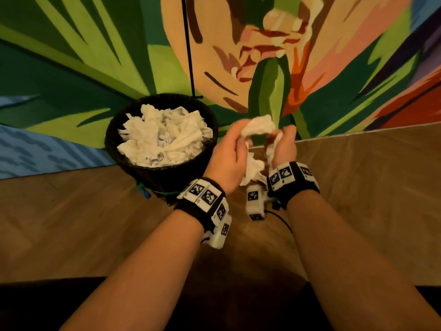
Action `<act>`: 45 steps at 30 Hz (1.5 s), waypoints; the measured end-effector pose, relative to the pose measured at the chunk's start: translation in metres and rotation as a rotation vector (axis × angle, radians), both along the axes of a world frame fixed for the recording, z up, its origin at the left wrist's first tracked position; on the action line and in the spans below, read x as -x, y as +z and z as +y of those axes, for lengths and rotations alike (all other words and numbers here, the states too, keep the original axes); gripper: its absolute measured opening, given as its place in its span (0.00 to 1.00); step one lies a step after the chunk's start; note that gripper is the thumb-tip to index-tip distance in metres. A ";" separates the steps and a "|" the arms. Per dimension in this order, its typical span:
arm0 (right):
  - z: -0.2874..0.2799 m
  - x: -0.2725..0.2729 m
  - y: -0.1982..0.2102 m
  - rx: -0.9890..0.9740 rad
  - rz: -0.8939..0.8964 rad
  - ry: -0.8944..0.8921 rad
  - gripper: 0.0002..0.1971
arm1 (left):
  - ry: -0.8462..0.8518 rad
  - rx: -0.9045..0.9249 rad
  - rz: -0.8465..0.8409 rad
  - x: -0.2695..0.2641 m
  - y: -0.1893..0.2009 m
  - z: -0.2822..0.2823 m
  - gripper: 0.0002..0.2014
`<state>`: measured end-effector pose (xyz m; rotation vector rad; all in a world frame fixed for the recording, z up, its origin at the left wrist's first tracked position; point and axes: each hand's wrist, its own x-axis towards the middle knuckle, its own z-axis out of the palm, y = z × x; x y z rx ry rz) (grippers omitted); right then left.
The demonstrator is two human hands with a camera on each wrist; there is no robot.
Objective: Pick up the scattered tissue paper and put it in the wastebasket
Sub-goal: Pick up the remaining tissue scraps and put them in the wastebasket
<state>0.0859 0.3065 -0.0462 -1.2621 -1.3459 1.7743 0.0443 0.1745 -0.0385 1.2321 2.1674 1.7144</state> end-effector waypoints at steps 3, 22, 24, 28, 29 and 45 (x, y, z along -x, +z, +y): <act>-0.019 0.022 0.034 -0.210 0.007 0.094 0.13 | 0.081 -0.119 0.152 0.023 0.045 -0.019 0.15; -0.100 0.074 0.013 -1.139 -0.265 0.704 0.03 | 0.533 0.530 0.054 0.111 0.025 -0.120 0.06; -0.098 0.072 0.015 -1.153 -0.280 0.761 0.09 | 0.530 0.544 0.031 0.112 0.025 -0.117 0.06; -0.099 0.069 0.021 -1.106 -0.393 0.863 0.23 | 0.431 0.592 0.007 0.109 0.031 -0.117 0.12; -0.098 0.069 0.022 -1.092 -0.409 0.893 0.23 | 0.390 0.618 -0.025 0.110 0.033 -0.118 0.14; -0.101 0.076 0.020 -1.173 -0.593 0.886 0.15 | 0.485 0.934 0.074 0.113 0.029 -0.105 0.08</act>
